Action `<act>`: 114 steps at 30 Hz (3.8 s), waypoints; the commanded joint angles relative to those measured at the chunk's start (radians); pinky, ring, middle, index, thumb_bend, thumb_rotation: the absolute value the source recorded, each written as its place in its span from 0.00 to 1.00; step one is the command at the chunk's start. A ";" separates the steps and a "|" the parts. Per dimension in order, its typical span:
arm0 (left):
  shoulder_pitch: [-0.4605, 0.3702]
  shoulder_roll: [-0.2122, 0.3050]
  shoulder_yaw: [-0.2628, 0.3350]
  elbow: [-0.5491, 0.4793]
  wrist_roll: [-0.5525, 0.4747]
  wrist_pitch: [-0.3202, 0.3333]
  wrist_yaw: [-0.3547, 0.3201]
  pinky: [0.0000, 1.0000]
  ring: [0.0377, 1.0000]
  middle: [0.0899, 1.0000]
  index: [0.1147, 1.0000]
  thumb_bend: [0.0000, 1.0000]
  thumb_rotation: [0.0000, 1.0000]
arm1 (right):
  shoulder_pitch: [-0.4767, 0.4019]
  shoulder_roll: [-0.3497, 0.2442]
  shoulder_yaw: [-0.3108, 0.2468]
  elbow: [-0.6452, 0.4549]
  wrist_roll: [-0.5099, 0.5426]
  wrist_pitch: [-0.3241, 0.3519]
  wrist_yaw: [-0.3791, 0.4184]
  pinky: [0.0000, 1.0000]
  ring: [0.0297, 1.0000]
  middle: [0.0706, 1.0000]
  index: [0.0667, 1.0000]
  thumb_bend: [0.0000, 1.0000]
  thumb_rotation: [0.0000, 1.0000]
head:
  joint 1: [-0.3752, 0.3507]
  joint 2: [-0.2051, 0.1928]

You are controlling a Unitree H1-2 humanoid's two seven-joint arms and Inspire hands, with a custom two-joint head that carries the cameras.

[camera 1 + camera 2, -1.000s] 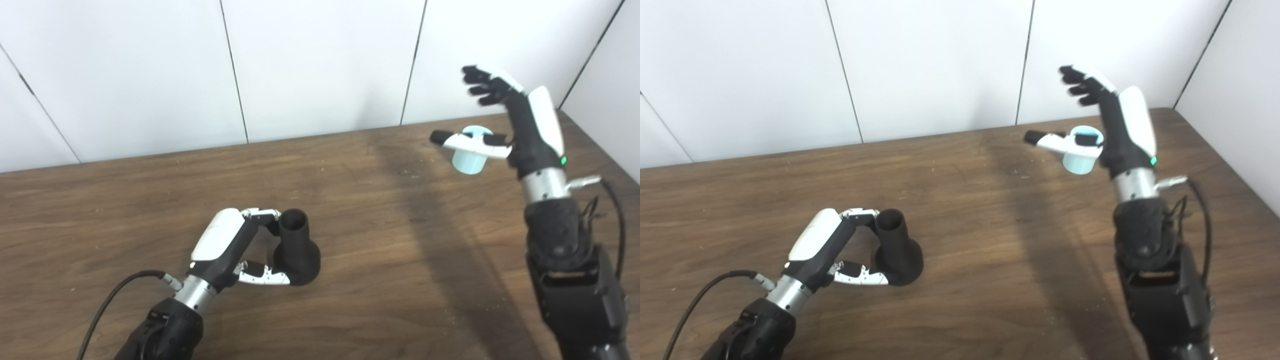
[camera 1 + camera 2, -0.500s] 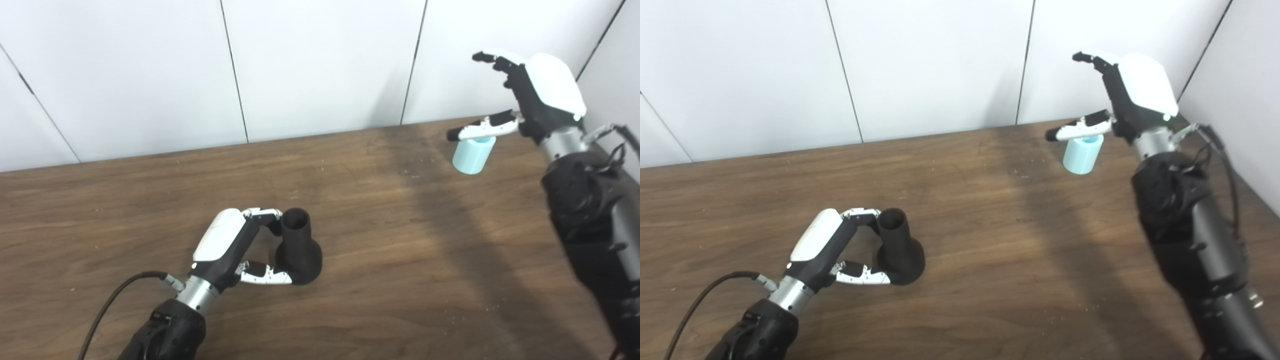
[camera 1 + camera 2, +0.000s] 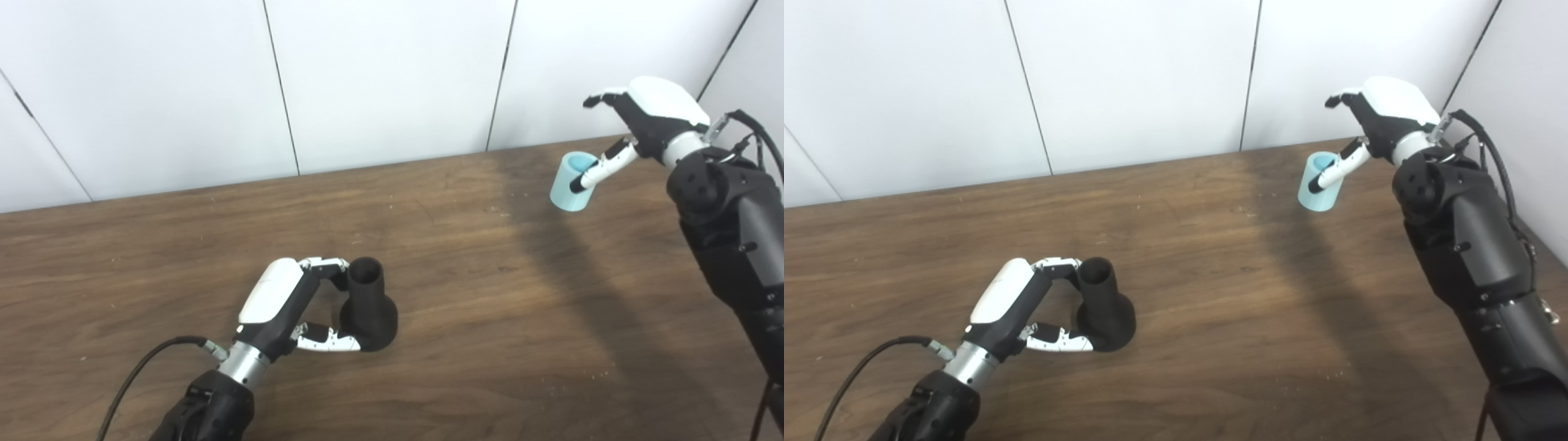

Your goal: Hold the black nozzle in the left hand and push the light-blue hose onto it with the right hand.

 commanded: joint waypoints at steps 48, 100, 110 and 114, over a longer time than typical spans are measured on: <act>0.037 0.027 -0.034 0.033 0.073 0.059 -0.078 0.80 0.58 0.46 0.40 0.52 0.00 | -0.107 -0.054 0.163 0.216 -0.004 -0.121 -0.201 0.91 0.93 0.93 0.83 1.00 0.33 | 0.007 0.006; 0.044 0.028 -0.038 0.024 0.071 0.059 -0.095 0.80 0.59 0.47 0.40 0.52 0.00 | -0.114 -0.023 0.185 0.350 0.034 -0.109 -0.281 0.76 0.86 0.89 0.82 1.00 0.32 | 0.019 0.018; 0.040 0.028 -0.038 0.018 0.072 0.067 -0.103 0.80 0.58 0.46 0.40 0.52 0.00 | -0.125 -0.021 0.192 0.365 0.032 -0.116 -0.288 0.74 0.85 0.89 0.82 1.00 0.33 | 0.022 0.020; 0.043 0.029 -0.038 0.019 0.072 0.067 -0.102 0.80 0.58 0.46 0.40 0.52 0.00 | -0.127 -0.027 0.200 0.361 0.022 -0.119 -0.292 0.68 0.83 0.85 0.80 1.00 0.31 | 0.021 0.021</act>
